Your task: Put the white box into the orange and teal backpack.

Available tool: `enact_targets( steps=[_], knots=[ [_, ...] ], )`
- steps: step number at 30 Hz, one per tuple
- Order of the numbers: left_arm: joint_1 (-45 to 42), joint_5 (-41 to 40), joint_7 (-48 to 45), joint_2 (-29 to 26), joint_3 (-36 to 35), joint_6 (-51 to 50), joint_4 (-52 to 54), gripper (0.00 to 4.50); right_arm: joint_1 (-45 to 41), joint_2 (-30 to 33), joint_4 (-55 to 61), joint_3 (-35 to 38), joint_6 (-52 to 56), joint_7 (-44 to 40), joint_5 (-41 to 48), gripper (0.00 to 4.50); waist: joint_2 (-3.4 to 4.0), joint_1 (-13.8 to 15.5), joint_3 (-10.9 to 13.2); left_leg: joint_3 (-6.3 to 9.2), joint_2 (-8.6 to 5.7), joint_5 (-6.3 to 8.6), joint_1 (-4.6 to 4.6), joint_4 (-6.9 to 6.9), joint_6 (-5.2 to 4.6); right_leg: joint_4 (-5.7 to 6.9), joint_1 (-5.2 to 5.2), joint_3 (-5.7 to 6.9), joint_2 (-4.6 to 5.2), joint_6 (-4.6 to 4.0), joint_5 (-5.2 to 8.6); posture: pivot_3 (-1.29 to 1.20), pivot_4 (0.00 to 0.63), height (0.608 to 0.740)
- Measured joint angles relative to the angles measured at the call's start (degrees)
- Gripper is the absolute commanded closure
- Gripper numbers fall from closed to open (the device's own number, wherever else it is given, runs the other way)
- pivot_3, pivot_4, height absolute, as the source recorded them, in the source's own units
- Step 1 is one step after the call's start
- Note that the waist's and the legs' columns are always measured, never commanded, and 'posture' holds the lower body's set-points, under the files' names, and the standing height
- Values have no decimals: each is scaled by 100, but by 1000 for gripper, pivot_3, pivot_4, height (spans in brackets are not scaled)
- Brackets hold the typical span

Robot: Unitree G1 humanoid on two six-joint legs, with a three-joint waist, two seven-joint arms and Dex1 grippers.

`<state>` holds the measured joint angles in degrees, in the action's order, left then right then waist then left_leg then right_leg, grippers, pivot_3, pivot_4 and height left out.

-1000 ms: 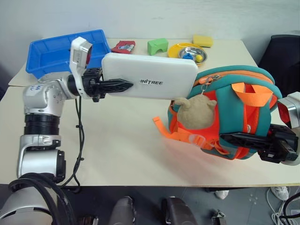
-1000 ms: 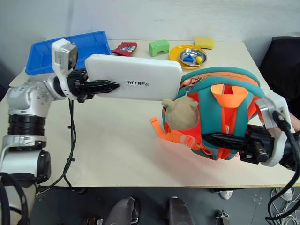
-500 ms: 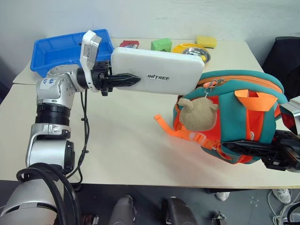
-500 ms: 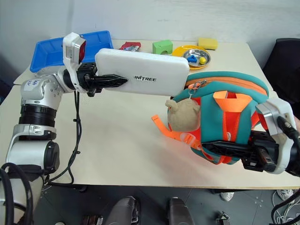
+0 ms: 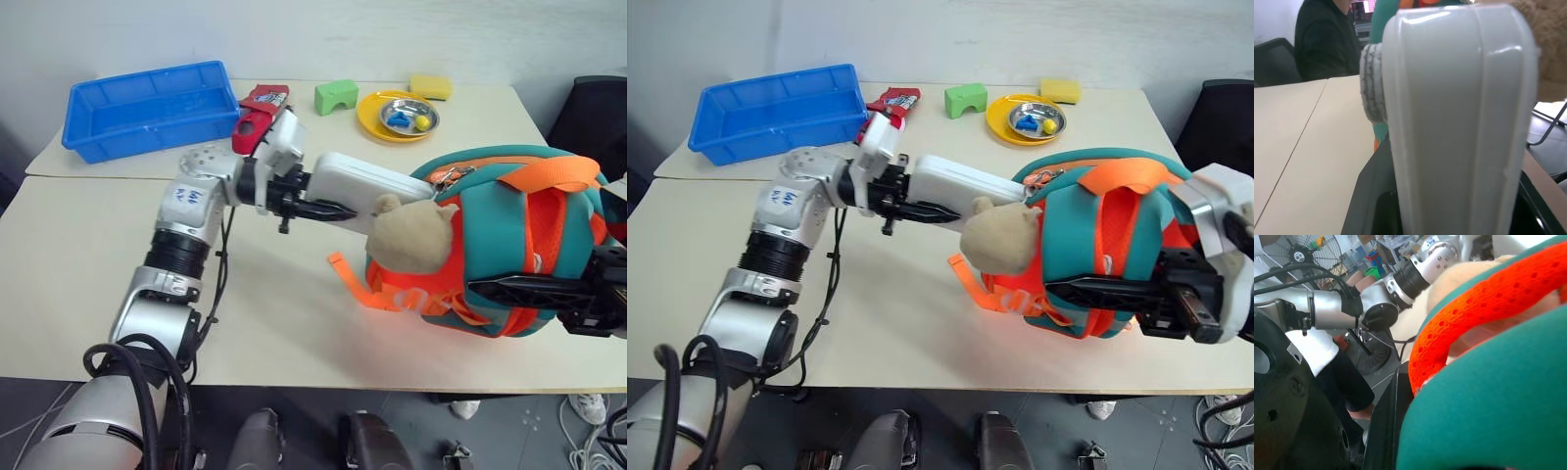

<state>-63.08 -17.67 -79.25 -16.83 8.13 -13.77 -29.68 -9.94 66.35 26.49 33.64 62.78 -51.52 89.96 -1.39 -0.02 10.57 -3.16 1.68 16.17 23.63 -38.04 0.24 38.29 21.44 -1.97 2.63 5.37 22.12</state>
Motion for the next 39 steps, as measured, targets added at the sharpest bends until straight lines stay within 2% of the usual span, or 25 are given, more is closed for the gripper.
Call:
enact_targets(
  steps=[4,6,10,15,18,22,25,29,34,39],
  knots=[
    [47,150,631,785,244,-168,117,3194,-260,-211,7,-396,-165,152,-161,4468,-1,4,1,1,0,0,4,-2,-1,1,1,-1,-1,0,0,0,150,740],
    [135,233,842,1023,409,-234,263,2489,-279,-289,34,-488,-211,259,-210,4500,-1,7,1,1,0,0,5,-2,-1,1,2,-1,-1,0,0,0,150,740],
    [256,260,1263,1197,420,-372,373,1507,-156,-479,150,-523,-305,514,-249,4500,-1,-8,1,2,3,0,0,-2,0,11,3,-4,-6,0,0,0,150,740],
    [528,215,1458,753,253,-594,724,52,285,-659,409,-410,-408,811,-210,4500,-1,-20,1,1,6,-2,-9,0,3,20,1,-8,-10,0,0,0,150,740],
    [736,1,1251,172,68,-933,1069,20,536,-786,553,-315,-482,977,-173,4500,-1,-29,1,3,8,-3,-11,0,5,21,0,-7,-10,0,0,0,150,740],
    [1008,-575,508,-1137,-421,-1759,1555,20,898,-911,698,-152,-589,1169,-158,4500,0,-59,1,10,8,-6,-11,3,11,24,1,-4,-10,0,0,0,150,740],
    [933,-855,291,-1491,-661,-2066,1764,20,940,-911,740,-134,-662,1234,-147,4500,-1,14,1,26,-1,-5,-12,-7,9,11,-18,7,0,0,0,0,150,740],
    [498,-1049,633,-1187,-808,-2267,1899,20,997,-900,742,-39,-667,1242,-17,4500,-2,112,1,43,-6,1,-18,-15,-4,-22,-54,14,2,9,-5,0,150,740],
    [413,-535,1482,-283,-439,-1382,1777,20,1057,-900,753,14,-674,1245,28,4500,-2,131,1,43,-7,12,-39,-12,-22,-41,-82,15,-2,14,-8,0,150,740],
    [308,-131,1746,108,-134,-773,1175,20,1045,-900,768,13,-681,1260,30,4500,-2,76,1,41,-3,5,-39,-3,-9,-38,-75,13,-11,13,-8,0,150,740]
  ],
)
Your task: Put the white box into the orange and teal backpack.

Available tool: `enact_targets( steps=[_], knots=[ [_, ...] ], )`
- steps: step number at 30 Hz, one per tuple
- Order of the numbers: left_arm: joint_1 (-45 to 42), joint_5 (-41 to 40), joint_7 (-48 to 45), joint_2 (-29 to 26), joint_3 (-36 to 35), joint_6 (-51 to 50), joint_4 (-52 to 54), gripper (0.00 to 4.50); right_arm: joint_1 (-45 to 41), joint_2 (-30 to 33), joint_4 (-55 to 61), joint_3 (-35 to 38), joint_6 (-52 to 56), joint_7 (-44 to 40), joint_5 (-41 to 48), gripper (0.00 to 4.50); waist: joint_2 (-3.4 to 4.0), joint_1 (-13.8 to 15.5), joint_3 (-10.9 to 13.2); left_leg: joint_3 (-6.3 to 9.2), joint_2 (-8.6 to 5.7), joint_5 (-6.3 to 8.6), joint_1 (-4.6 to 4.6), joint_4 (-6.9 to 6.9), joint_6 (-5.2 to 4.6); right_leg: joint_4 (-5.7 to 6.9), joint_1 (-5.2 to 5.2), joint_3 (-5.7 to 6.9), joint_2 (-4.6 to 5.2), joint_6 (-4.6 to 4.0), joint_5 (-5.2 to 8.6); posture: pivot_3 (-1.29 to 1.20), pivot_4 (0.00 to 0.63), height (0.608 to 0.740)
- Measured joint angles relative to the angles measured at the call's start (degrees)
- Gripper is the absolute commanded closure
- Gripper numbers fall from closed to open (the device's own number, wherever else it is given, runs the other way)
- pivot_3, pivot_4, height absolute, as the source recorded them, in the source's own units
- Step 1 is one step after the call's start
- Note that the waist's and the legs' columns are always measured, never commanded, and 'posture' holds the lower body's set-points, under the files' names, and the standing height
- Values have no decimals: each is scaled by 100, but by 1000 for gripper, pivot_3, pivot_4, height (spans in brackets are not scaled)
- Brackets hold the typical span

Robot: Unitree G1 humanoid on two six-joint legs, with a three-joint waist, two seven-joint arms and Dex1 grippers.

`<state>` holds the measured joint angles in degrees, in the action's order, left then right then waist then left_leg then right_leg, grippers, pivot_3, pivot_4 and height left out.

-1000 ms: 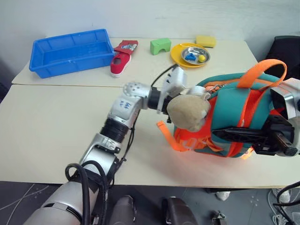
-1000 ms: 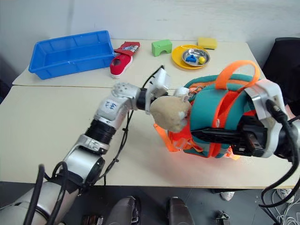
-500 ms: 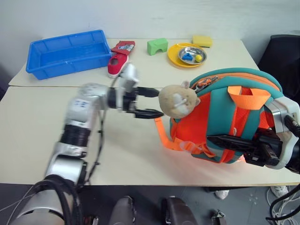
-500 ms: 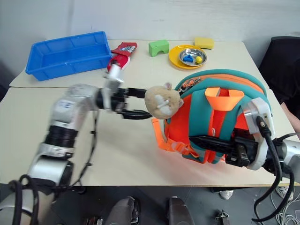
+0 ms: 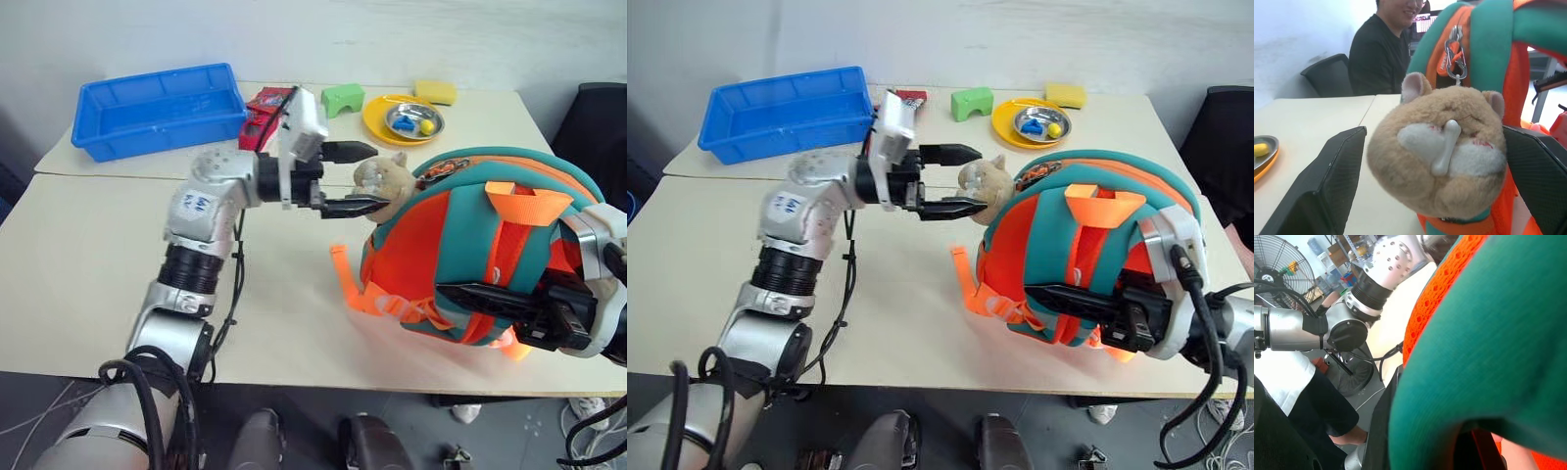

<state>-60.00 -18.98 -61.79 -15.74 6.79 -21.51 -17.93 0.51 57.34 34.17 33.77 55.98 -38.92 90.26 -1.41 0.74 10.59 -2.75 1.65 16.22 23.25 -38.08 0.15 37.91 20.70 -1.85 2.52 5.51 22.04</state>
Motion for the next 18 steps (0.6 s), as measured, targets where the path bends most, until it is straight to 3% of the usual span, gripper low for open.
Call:
enact_targets(
  steps=[3,6,13,18],
  knots=[
    [-211,309,100,151,144,385,-451,20,-38,0,4,-1,-85,88,43,4500,0,12,0,0,-2,0,0,-1,0,-3,-2,-1,2,0,0,0,150,740],
    [-271,371,41,177,166,592,-720,551,11,0,62,-1,-103,101,68,4500,0,11,0,0,-2,1,1,0,-1,-5,-3,-1,2,0,0,0,150,740],
    [-170,463,-556,-348,235,841,-841,2509,302,-1,176,33,-199,194,52,4500,0,-33,0,0,0,0,-1,2,0,-3,-2,0,2,0,0,0,150,740],
    [-6,722,-713,-758,276,1153,-1233,3469,500,-22,191,57,-250,178,-14,4500,0,-73,0,0,0,1,0,2,-2,-5,-3,0,3,0,0,0,150,740]
  ],
)
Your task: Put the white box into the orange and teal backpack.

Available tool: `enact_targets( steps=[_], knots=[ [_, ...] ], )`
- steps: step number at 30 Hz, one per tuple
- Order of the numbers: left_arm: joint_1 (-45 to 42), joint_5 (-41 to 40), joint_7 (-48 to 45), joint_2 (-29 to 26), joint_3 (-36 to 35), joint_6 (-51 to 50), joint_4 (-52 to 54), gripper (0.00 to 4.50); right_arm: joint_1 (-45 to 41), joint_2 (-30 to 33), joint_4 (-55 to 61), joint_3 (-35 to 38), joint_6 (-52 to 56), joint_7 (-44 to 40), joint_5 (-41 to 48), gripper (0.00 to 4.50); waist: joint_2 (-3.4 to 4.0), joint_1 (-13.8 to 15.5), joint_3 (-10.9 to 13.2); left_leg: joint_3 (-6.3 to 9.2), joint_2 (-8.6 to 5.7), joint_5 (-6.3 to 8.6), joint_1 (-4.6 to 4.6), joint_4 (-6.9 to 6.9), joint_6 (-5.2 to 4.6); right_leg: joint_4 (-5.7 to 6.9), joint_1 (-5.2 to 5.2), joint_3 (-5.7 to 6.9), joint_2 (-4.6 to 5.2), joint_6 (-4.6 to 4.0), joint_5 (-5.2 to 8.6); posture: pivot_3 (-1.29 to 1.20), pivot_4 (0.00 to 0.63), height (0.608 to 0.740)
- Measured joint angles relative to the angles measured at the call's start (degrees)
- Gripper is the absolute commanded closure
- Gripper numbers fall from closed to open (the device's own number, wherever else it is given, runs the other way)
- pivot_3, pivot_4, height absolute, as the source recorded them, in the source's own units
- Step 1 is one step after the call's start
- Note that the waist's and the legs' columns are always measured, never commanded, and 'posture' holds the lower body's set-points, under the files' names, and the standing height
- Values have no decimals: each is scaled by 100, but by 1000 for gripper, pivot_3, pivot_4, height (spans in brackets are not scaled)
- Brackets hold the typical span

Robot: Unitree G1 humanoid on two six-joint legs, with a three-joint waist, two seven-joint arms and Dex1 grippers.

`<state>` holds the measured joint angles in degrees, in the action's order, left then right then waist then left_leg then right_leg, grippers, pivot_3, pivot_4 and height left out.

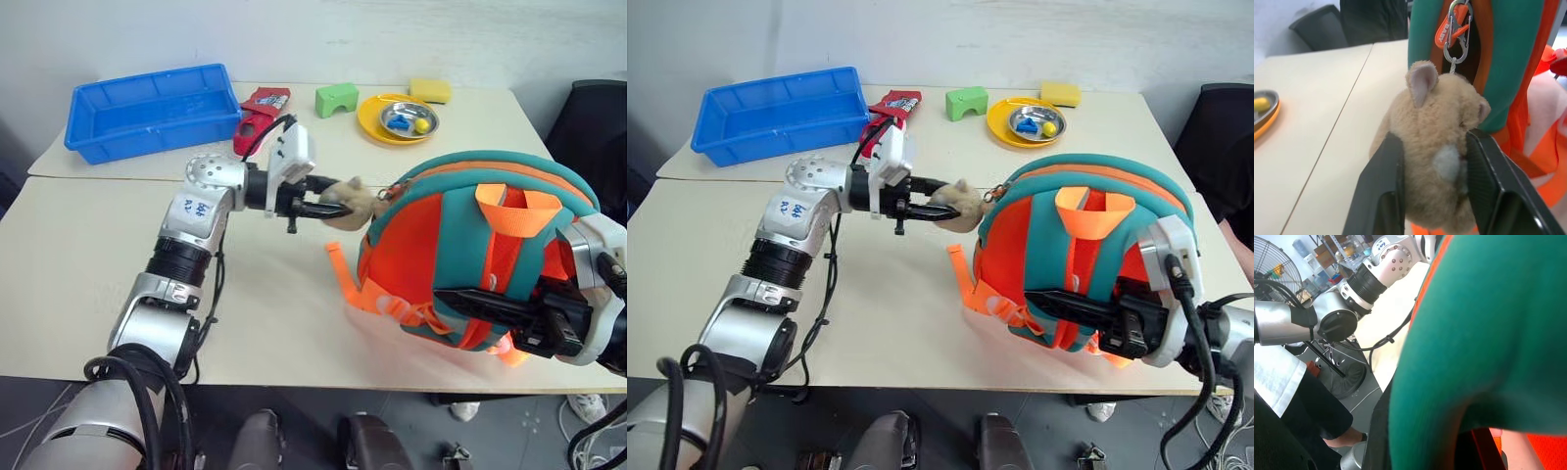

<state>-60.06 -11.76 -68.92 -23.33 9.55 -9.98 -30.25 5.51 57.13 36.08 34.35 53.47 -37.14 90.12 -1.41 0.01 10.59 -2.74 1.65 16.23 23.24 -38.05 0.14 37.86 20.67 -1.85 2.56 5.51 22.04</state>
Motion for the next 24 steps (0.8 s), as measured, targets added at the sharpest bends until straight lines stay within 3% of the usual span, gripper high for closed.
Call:
enact_targets(
  steps=[4,13,14,19,24],
  knots=[
    [162,587,187,-171,249,618,-382,3590,243,-82,90,138,-102,-89,-213,4500,0,1,0,0,-1,8,-2,1,-14,-1,-3,0,0,0,0,0,150,740],
    [1175,1212,811,327,780,1709,-99,3590,454,-559,182,147,-647,100,-1486,4500,4,33,-5,2,-3,12,-12,-2,-21,1,-13,0,7,0,0,0,150,740],
    [1225,1209,811,348,781,1674,-24,3600,496,-570,175,147,-715,87,-1661,4192,5,37,-6,2,-3,12,-15,-2,-21,1,-15,1,7,0,0,0,150,740],
    [1277,764,506,310,545,629,254,1967,1066,-562,-46,293,-836,-313,-2331,2545,5,64,-6,1,-4,13,-9,1,-22,0,-10,2,4,0,0,0,150,740],
    [1518,-53,-279,-558,-81,-600,555,372,2275,-350,-792,1557,-855,-1573,-2971,826,5,-12,-5,-1,0,13,-13,12,-21,-3,-8,1,-1,-1,0,0,150,740]
  ],
)
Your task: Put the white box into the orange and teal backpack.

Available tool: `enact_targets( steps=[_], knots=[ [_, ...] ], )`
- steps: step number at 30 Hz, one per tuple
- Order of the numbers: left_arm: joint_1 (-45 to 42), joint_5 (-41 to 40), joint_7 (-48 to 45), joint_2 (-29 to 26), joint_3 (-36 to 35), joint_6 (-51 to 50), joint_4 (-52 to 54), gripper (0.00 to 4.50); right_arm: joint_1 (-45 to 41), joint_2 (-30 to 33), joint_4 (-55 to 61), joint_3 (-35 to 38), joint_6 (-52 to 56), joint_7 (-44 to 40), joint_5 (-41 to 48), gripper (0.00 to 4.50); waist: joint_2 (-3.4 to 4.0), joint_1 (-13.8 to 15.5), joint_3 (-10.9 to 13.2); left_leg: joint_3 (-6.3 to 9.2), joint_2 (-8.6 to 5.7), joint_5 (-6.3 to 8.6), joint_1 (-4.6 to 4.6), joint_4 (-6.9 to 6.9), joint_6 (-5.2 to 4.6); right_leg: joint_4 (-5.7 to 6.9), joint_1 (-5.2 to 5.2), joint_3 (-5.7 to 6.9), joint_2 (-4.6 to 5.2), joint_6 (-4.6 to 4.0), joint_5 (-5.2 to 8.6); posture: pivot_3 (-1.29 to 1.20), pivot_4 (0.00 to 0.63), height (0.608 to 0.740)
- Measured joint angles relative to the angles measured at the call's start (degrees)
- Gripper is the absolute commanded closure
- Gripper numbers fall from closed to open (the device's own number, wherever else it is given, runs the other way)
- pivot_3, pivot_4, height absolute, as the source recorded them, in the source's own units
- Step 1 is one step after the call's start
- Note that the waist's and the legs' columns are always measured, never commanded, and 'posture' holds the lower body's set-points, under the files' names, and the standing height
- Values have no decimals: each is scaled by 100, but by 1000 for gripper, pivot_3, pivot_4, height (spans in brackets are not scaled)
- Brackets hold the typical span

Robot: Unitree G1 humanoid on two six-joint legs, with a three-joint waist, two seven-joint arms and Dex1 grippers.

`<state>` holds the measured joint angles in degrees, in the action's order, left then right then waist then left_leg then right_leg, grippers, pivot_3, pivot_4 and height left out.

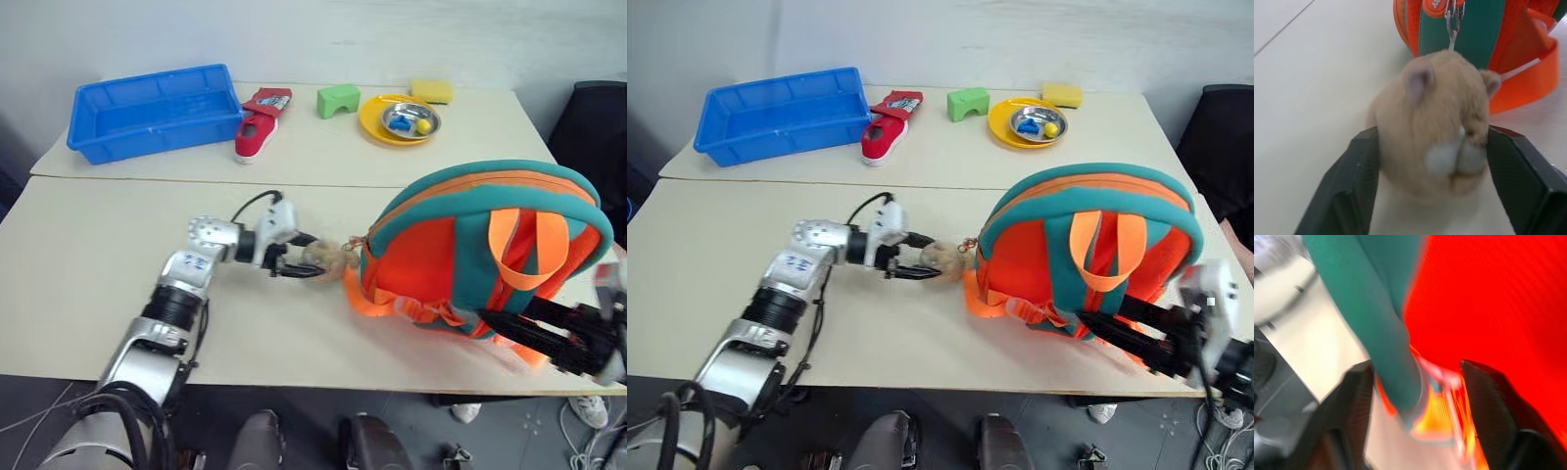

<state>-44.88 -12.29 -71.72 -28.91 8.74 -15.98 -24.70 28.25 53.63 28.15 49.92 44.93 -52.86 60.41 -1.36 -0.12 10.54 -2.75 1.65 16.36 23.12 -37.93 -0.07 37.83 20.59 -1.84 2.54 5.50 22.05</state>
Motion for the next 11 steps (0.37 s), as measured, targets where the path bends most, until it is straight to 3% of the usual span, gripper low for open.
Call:
enact_targets(
  steps=[1,3,7,11],
  knots=[
    [17,-204,-180,-159,-134,-273,57,30,100,57,-285,278,0,-236,-109,480,0,-8,0,-1,-1,0,0,0,0,0,0,-1,2,0,0,0,150,740],
    [-27,-634,-508,-453,-428,-827,208,0,215,300,-959,813,0,-704,-316,23,0,-9,1,-1,-3,0,-4,-1,-1,0,-5,-1,6,0,0,0,150,740],
    [-614,-1158,-988,-1234,-893,-1652,71,0,313,954,-2210,1715,-10,-1491,-743,23,-1,-11,3,0,-2,0,-6,7,0,-3,-1,1,0,-4,2,0,150,740],
    [-1023,-1244,-1170,-1628,-1188,-1720,-119,0,60,1040,-2985,1738,-286,-1747,-1219,23,10,-5,-1,-6,-9,0,-14,24,1,-16,-6,-4,7,-4,2,0,150,740]
  ],
)
